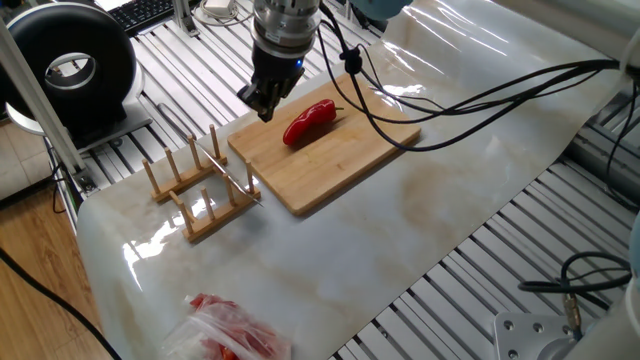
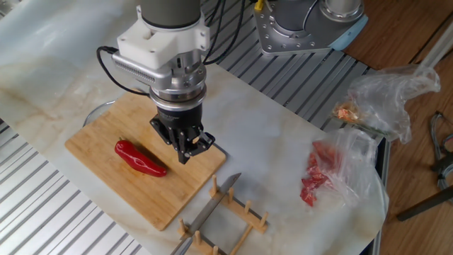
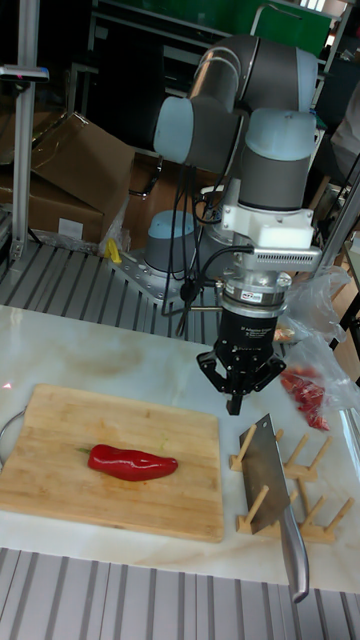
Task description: Chop the chili peppers
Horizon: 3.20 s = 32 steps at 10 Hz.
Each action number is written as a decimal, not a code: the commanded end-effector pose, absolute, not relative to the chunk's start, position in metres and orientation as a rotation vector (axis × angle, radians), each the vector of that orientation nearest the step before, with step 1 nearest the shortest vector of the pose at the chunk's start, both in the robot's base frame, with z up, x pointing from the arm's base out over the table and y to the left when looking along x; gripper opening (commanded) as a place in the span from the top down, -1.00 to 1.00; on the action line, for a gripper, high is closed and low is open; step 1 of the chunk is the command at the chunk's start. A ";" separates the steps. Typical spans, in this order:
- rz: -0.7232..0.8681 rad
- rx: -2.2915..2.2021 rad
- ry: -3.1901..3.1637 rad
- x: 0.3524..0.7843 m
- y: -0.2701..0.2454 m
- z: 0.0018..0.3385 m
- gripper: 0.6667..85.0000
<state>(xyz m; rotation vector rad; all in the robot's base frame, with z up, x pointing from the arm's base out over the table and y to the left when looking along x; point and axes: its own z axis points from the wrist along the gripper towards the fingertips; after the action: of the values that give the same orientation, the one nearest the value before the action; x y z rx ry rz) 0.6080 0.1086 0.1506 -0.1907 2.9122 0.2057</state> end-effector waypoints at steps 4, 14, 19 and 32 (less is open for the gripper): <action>0.163 -0.283 3.014 0.581 0.098 0.148 0.98; 0.095 -0.164 3.092 0.607 0.133 0.151 0.98; 0.068 -0.115 3.066 0.641 0.173 0.146 0.83; -0.197 -0.216 3.060 0.647 0.196 0.140 0.41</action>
<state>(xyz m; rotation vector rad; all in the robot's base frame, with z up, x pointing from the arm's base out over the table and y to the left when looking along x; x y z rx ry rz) 0.6459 0.1651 0.1398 -0.2958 3.0565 -0.1873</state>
